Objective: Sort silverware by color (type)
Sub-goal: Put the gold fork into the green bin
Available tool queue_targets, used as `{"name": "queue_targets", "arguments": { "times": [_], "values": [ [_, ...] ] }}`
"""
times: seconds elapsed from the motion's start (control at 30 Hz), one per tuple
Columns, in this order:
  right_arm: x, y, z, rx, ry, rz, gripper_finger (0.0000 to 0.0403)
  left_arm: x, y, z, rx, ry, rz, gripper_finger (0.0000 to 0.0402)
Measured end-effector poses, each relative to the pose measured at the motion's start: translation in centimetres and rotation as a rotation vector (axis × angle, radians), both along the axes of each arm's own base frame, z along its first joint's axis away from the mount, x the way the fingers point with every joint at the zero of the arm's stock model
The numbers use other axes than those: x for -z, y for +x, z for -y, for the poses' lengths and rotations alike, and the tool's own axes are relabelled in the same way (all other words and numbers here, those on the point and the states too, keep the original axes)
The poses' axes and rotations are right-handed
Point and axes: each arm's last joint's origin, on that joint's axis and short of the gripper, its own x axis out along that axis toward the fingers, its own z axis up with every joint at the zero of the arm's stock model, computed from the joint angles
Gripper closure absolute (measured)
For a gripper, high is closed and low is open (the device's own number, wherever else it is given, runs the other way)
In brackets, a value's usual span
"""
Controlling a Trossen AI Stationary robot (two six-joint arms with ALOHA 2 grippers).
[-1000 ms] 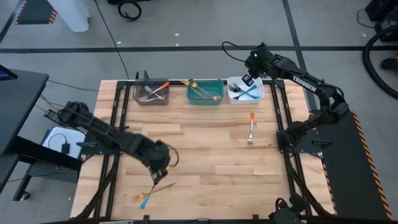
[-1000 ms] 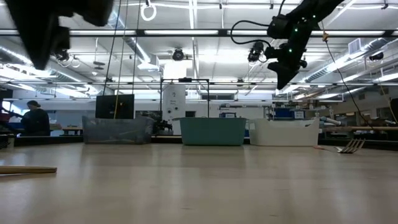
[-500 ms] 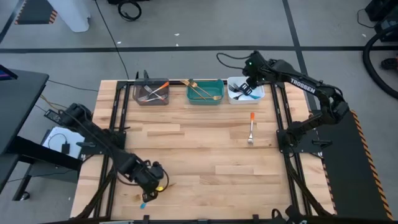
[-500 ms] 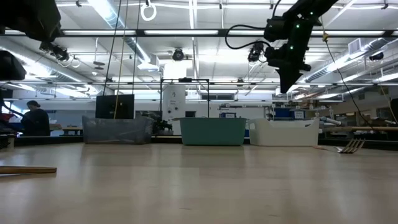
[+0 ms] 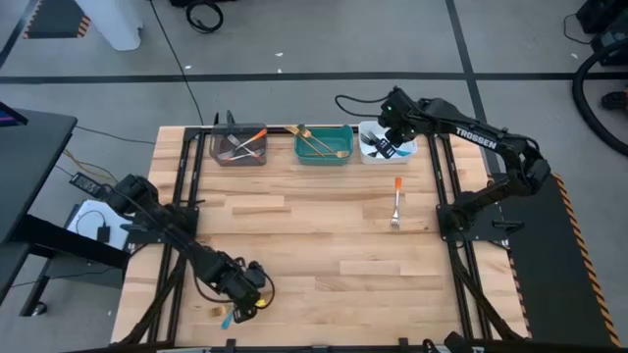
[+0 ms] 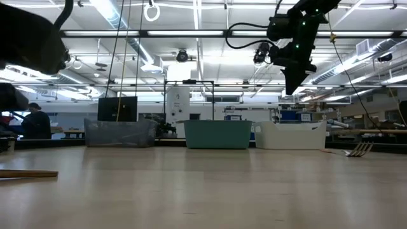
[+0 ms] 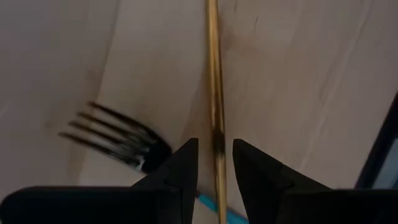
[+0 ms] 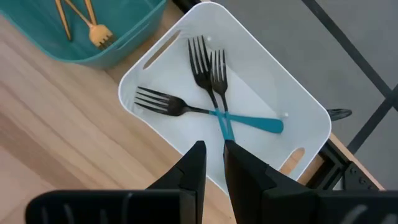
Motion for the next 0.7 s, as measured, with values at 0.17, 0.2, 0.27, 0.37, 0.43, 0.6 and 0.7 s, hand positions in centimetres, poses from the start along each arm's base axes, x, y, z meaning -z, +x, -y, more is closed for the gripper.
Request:
{"name": "queue_targets", "arguments": {
  "times": [0.17, 0.2, 0.27, 0.37, 0.43, 0.6, 0.7],
  "values": [
    [0.0, 0.0, 0.0, -0.002, -0.001, -0.001, 0.0339, 1.0, 0.4, 0.4, 0.013, 0.001, 0.003, 0.0292],
    [0.0, 0.0, 0.0, -0.001, -0.002, -0.002, 0.0339, 1.1, 0.5, 0.4, 0.011, 0.001, 0.001, 0.0292],
    [0.0, 0.0, 0.0, -0.001, -0.004, -0.002, 0.0339, 1.3, 0.5, 0.4, 0.003, 0.009, -0.011, 0.0292],
    [0.0, 0.0, 0.0, -0.002, -0.006, 0.001, 0.0339, 1.6, 0.2, 0.2, -0.028, 0.035, -0.056, 0.0296],
    [0.0, 0.0, 0.0, -0.002, -0.006, 0.000, 0.0339, 1.9, 0.2, 0.1, -0.042, 0.052, -0.080, 0.0310],
    [0.0, 0.1, 0.0, -0.003, -0.007, 0.001, 0.0339, 2.3, 0.3, 0.0, -0.054, 0.060, -0.095, 0.0379],
    [0.0, 0.1, 0.1, -0.008, -0.011, 0.000, 0.0339, 2.3, 0.7, -0.5, -0.067, 0.047, -0.097, 0.0379]
  ]
}}
